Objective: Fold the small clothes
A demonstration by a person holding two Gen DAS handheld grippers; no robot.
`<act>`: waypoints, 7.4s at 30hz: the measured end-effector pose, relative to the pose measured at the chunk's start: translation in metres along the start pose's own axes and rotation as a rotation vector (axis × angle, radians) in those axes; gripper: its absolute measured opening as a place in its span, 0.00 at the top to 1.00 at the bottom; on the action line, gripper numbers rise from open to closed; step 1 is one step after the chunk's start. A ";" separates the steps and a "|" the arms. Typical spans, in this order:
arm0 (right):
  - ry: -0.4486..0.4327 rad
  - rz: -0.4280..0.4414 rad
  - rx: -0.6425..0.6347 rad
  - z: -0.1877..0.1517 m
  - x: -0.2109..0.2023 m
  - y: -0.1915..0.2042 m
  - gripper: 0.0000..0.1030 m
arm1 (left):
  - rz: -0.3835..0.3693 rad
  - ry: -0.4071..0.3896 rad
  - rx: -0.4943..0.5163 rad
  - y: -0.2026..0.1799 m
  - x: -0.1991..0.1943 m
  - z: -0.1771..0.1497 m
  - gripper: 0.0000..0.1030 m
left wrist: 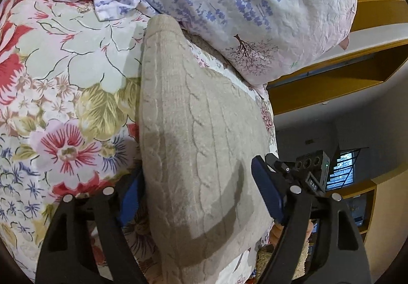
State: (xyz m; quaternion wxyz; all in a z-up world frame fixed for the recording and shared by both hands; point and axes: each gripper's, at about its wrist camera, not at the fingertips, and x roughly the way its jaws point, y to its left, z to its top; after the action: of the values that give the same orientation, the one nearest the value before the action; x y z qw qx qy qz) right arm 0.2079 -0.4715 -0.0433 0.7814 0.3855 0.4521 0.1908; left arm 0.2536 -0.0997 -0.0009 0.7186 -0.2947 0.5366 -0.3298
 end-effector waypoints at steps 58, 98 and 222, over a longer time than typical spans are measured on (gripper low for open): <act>-0.125 -0.260 -0.434 -0.068 0.074 0.178 0.69 | 0.573 -0.402 0.422 0.021 -0.160 -0.060 0.20; -0.255 -0.490 -0.582 -0.140 0.028 0.183 0.01 | 0.844 -0.495 0.444 0.026 -0.176 -0.116 0.02; -0.048 -0.602 -0.612 -0.193 0.070 0.176 0.01 | 0.849 -0.261 0.348 0.043 -0.135 -0.154 0.02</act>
State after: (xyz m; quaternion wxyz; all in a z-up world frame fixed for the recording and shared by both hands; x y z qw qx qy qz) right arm 0.0882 -0.2328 -0.0027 0.8909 -0.0091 0.4487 0.0705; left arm 0.0837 0.0224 0.0048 0.8899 0.0365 0.4516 -0.0521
